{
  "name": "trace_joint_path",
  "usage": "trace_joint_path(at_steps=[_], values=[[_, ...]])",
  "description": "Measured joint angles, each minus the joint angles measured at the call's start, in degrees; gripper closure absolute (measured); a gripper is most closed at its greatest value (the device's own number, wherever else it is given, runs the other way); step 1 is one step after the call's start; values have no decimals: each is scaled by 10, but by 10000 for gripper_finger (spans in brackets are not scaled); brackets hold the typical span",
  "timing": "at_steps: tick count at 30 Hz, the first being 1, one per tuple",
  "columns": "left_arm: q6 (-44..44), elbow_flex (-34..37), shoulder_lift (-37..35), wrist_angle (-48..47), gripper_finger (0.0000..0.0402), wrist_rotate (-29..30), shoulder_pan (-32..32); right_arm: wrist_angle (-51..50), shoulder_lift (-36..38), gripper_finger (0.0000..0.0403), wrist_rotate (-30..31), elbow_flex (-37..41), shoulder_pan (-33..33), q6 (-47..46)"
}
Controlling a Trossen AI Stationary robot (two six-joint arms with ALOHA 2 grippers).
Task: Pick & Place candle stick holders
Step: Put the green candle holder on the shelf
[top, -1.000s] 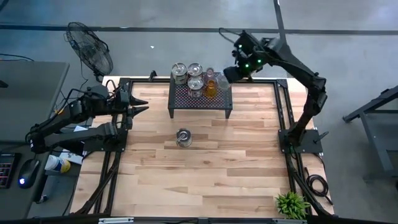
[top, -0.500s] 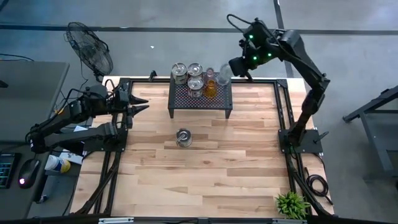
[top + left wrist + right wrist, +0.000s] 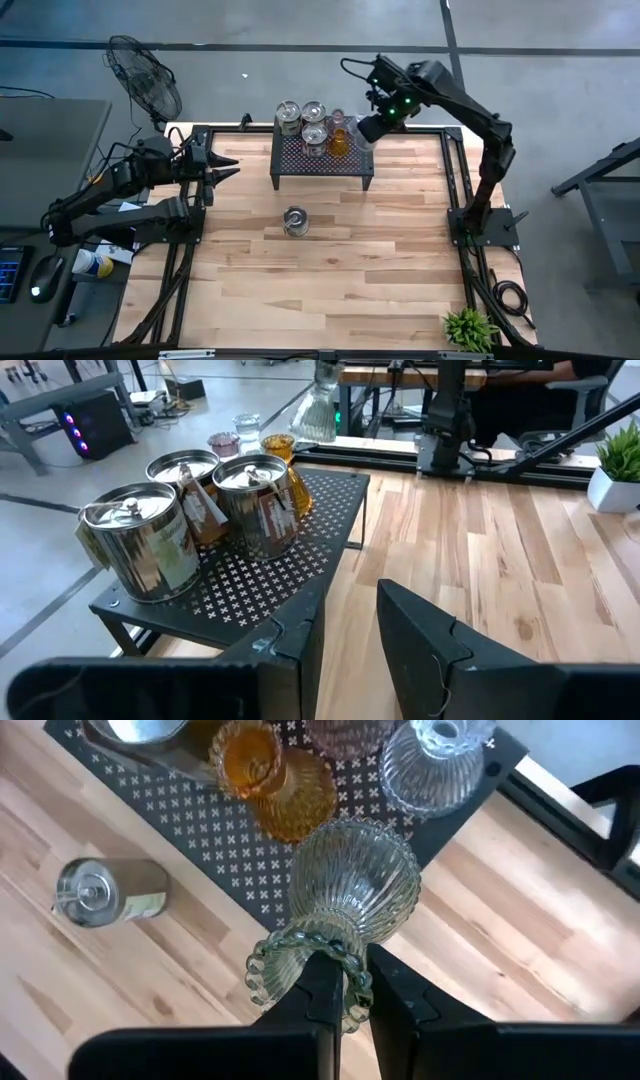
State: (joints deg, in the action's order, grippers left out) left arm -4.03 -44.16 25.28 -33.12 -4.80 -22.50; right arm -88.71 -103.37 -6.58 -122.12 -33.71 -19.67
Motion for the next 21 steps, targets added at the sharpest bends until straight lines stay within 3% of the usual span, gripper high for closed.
trace_joint_path(at_steps=[11, 21], values=[[0, 0, 0, 0, 309, 0, 0, 94, 0, 384, -6, 92, -1, -26], [-1, 0, 0, 0, 309, 0, 0, 110, 0, 384, 1, 106, -1, -29]])
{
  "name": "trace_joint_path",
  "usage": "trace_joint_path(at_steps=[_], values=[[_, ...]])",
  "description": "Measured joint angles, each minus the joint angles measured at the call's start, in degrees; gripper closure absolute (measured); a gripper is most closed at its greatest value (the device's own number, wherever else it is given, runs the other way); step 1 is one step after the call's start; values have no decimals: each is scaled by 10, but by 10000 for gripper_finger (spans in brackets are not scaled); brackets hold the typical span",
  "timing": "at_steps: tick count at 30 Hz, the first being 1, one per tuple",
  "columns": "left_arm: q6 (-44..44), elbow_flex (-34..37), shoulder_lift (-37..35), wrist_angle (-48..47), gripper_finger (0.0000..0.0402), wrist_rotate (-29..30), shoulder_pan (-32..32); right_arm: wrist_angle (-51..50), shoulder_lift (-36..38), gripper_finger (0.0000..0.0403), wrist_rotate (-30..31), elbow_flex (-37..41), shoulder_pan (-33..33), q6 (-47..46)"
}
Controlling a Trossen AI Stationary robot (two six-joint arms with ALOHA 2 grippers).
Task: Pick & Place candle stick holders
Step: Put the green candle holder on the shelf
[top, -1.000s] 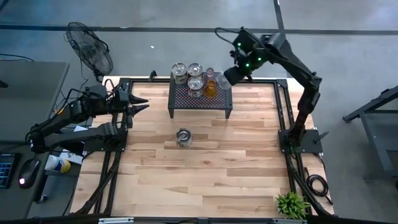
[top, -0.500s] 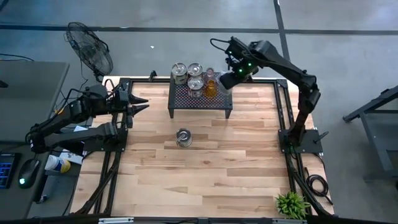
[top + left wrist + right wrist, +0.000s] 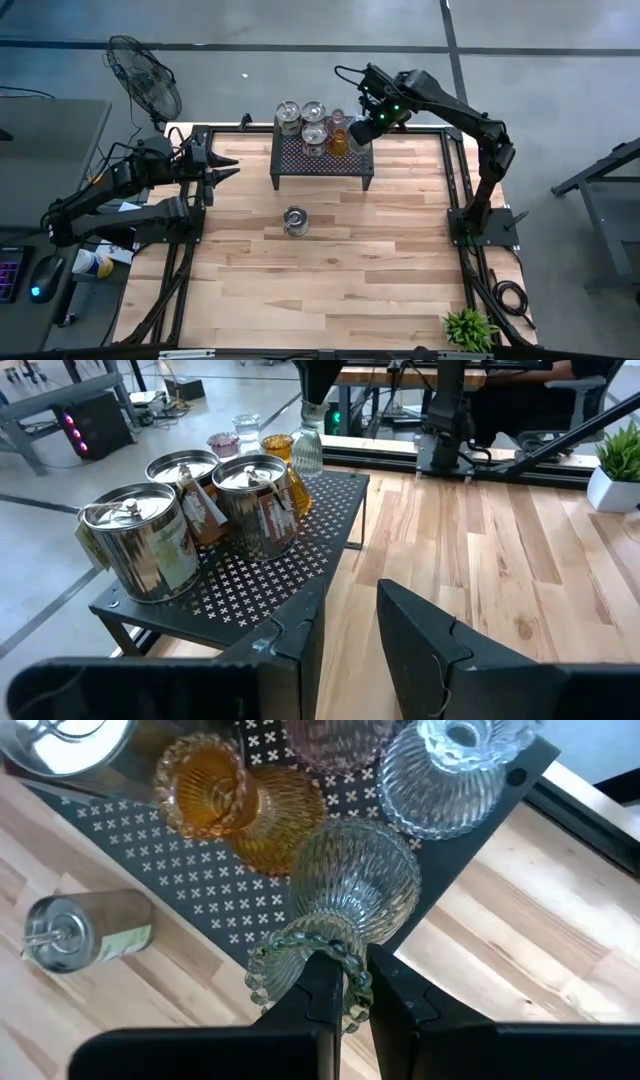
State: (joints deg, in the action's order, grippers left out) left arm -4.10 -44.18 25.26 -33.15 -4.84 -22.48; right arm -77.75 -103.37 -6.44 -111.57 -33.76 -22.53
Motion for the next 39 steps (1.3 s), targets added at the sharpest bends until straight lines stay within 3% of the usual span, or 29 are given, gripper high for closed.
trace_joint_path(at_steps=[39], values=[[1, 0, 0, -13, 309, 0, 0, -9, -9, 384, -8, 0, 0, -17]])
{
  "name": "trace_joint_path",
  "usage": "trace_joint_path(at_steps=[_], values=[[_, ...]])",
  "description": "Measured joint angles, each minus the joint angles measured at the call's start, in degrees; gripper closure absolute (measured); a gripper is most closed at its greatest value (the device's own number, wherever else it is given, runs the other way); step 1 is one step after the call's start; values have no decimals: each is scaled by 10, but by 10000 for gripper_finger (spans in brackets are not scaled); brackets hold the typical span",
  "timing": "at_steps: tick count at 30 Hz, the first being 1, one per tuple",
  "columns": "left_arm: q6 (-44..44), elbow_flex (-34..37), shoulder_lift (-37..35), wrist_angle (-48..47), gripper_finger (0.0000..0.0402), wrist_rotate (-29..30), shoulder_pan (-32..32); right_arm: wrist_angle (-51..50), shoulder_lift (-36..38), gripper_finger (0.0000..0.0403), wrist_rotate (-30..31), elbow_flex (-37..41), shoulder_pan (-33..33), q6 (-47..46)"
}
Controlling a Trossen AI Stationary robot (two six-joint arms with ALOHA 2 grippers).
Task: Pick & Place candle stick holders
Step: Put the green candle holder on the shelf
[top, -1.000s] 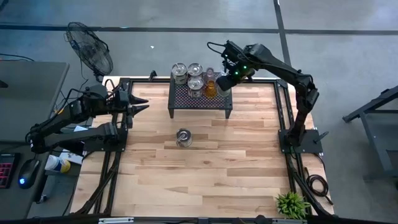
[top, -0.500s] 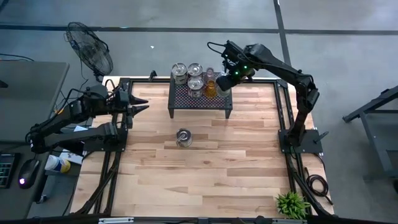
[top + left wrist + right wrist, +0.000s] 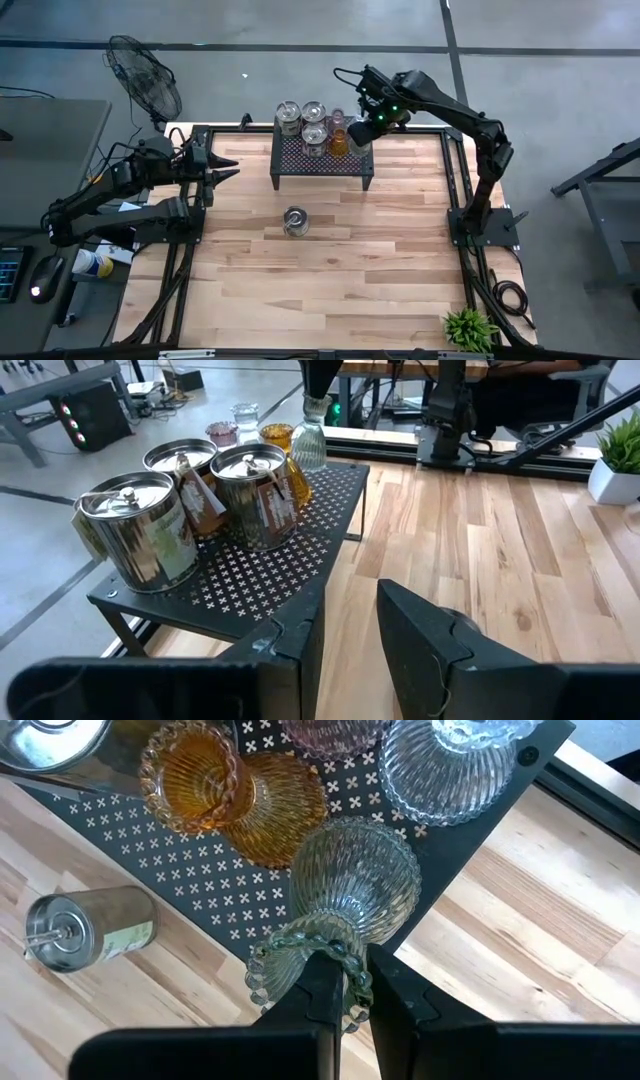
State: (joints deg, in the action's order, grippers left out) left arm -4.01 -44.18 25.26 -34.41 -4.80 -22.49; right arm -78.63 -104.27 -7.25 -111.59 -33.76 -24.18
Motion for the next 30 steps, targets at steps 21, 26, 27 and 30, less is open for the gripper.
trace_joint_path(at_steps=[21, 26, 27, 30], values=[[-1, 0, 0, 1, 309, 0, 0, -6, -18, 382, -14, -1, 5, 7], [-1, 0, 0, 2, 309, -1, 0, 6, -19, 382, -13, -1, 5, 11], [-1, 0, 0, 1, 309, -1, 0, 7, -19, 381, -13, -1, 4, 11], [0, 0, 0, 1, 309, -1, 0, 5, -19, 381, -13, -1, 4, 12]])
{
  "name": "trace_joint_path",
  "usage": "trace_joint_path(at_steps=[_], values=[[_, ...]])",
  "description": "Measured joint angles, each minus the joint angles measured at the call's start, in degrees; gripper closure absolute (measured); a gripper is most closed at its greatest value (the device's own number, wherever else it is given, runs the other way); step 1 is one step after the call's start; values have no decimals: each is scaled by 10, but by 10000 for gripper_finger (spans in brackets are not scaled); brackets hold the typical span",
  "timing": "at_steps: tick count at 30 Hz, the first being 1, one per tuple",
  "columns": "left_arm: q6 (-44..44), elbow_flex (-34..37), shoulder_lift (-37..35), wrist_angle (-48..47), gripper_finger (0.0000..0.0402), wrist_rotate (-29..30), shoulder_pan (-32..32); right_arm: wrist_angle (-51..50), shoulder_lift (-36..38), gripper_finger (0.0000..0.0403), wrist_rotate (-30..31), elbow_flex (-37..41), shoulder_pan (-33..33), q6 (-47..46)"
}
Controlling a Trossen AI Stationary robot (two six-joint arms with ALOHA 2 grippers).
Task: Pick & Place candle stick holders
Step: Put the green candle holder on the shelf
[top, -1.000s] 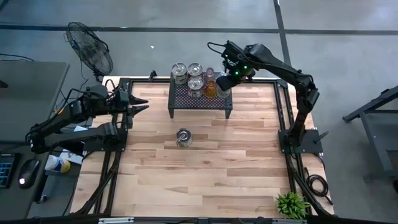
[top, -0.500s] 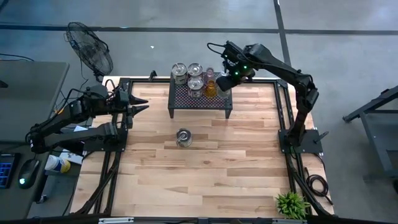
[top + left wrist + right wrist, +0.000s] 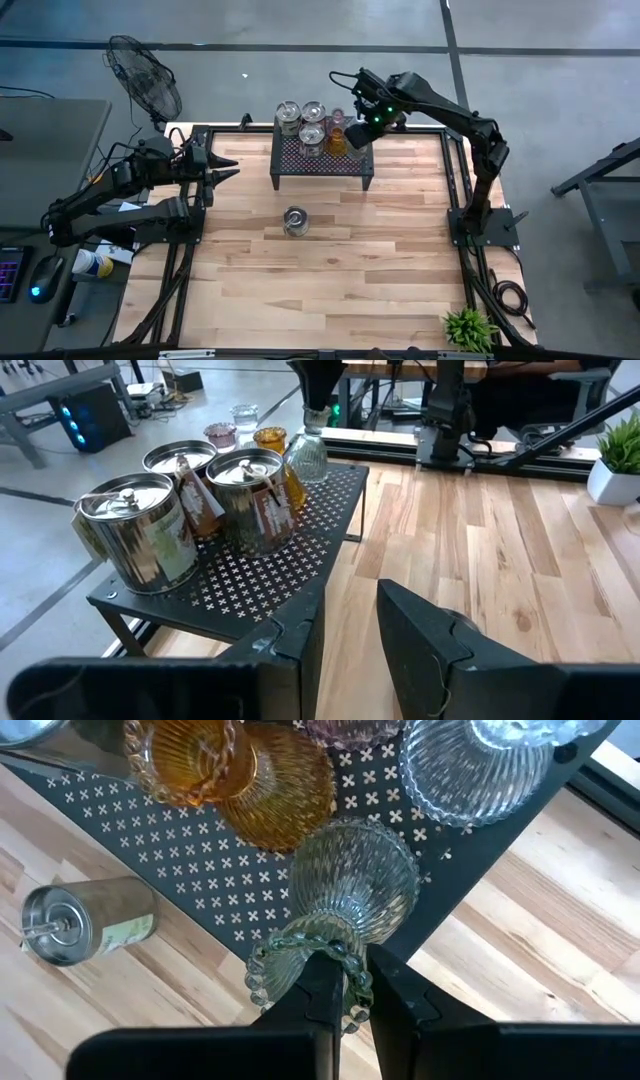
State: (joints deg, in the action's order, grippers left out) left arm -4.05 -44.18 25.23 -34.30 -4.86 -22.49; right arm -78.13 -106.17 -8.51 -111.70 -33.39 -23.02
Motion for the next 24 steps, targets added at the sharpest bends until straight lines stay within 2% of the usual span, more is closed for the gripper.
trace_joint_path(at_steps=[6, 16, 24], values=[[0, 0, 0, 0, 309, 0, 0, 0, 0, 377, 9, 0, 0, 1], [0, 0, 0, -1, 309, -2, 0, 3, 0, 346, 9, 0, 0, 6], [0, 0, 0, -1, 309, -1, 0, 36, 0, 346, 9, 1, 0, 6]])
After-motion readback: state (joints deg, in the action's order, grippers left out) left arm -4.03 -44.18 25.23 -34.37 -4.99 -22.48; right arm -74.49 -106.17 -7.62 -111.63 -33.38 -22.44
